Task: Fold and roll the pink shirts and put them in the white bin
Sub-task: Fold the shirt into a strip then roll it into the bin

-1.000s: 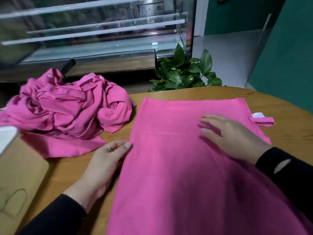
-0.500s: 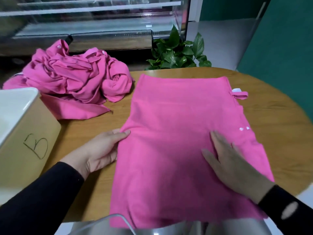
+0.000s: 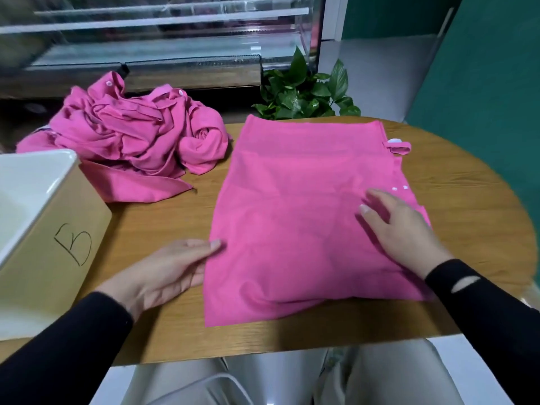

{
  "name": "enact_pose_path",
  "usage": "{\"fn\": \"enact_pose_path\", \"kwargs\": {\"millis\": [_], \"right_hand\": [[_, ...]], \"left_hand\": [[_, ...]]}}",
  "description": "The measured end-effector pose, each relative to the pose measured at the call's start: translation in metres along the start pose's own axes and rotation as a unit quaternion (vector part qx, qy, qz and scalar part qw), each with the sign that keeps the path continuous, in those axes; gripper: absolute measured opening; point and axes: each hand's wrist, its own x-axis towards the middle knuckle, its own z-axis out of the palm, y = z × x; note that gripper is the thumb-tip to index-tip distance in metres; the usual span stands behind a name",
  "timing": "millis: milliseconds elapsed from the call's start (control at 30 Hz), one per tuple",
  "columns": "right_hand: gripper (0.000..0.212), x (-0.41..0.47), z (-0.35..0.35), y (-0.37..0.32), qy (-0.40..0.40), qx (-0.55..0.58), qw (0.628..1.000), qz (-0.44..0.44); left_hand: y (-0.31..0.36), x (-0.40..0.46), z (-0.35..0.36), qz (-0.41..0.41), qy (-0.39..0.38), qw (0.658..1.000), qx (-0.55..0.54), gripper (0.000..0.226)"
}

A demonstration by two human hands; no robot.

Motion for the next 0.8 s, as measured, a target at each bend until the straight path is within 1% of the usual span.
{"fn": "enact_pose_path", "kwargs": {"millis": [67, 100, 200, 267, 300, 367, 400, 433, 467, 500, 533, 567, 600, 633, 700, 800], "right_hand": [[0.051, -0.019, -0.013, 0.004, 0.030, -0.018, 0.999, 0.025], [0.049, -0.029, -0.021, 0.007, 0.040, -0.021, 0.998, 0.043], [0.044, -0.053, -0.037, 0.020, 0.062, 0.017, 0.992, 0.107], [0.040, -0.067, -0.046, 0.030, 0.070, 0.058, 0.986, 0.142], [0.037, -0.072, -0.047, 0.033, 0.068, 0.088, 0.981, 0.156], [0.029, -0.082, -0.053, 0.037, 0.056, 0.175, 0.967, 0.178], [0.027, -0.086, -0.055, 0.039, 0.047, 0.213, 0.958, 0.185], [0.028, -0.088, -0.056, 0.040, 0.036, 0.225, 0.956, 0.183], [0.031, -0.088, -0.056, 0.042, 0.026, 0.215, 0.960, 0.176], [0.035, -0.091, -0.059, 0.044, 0.021, 0.201, 0.965, 0.169], [0.038, -0.089, -0.057, 0.045, 0.012, 0.197, 0.966, 0.168], [0.042, -0.087, -0.056, 0.047, 0.002, 0.205, 0.964, 0.170], [0.045, -0.086, -0.055, 0.047, -0.013, 0.221, 0.960, 0.173], [0.048, -0.085, -0.055, 0.046, -0.027, 0.236, 0.956, 0.169], [0.047, -0.082, -0.055, 0.043, -0.042, 0.261, 0.953, 0.149], [0.040, -0.075, -0.054, 0.043, -0.010, 0.289, 0.949, 0.127]], "left_hand": [[-0.013, -0.016, -0.002, 0.012, -0.020, 1.000, -0.001, 0.033], [-0.015, -0.021, 0.003, 0.027, -0.021, 0.999, -0.004, 0.026], [-0.015, -0.025, 0.019, 0.092, 0.011, 0.996, -0.007, 0.032], [-0.010, -0.027, 0.032, 0.138, 0.037, 0.989, -0.044, 0.034], [-0.008, -0.029, 0.033, 0.148, 0.052, 0.985, -0.074, 0.033], [-0.008, -0.035, 0.036, 0.135, 0.053, 0.982, -0.117, 0.031], [-0.011, -0.039, 0.037, 0.116, 0.033, 0.986, -0.116, 0.033], [-0.014, -0.043, 0.039, 0.092, 0.004, 0.990, -0.104, 0.035], [-0.019, -0.046, 0.038, 0.071, -0.022, 0.994, -0.085, 0.041], [-0.021, -0.050, 0.041, 0.054, -0.043, 0.996, -0.064, 0.055], [-0.024, -0.049, 0.038, 0.043, -0.052, 0.996, -0.065, 0.069], [-0.024, -0.049, 0.037, 0.038, -0.053, 0.994, -0.085, 0.078], [-0.023, -0.048, 0.038, 0.042, -0.054, 0.991, -0.118, 0.081], [-0.020, -0.048, 0.040, 0.050, -0.056, 0.985, -0.154, 0.082], [-0.012, -0.046, 0.046, 0.074, -0.053, 0.972, -0.218, 0.075], [-0.001, -0.040, 0.053, 0.100, -0.050, 0.961, -0.253, 0.064]]}}
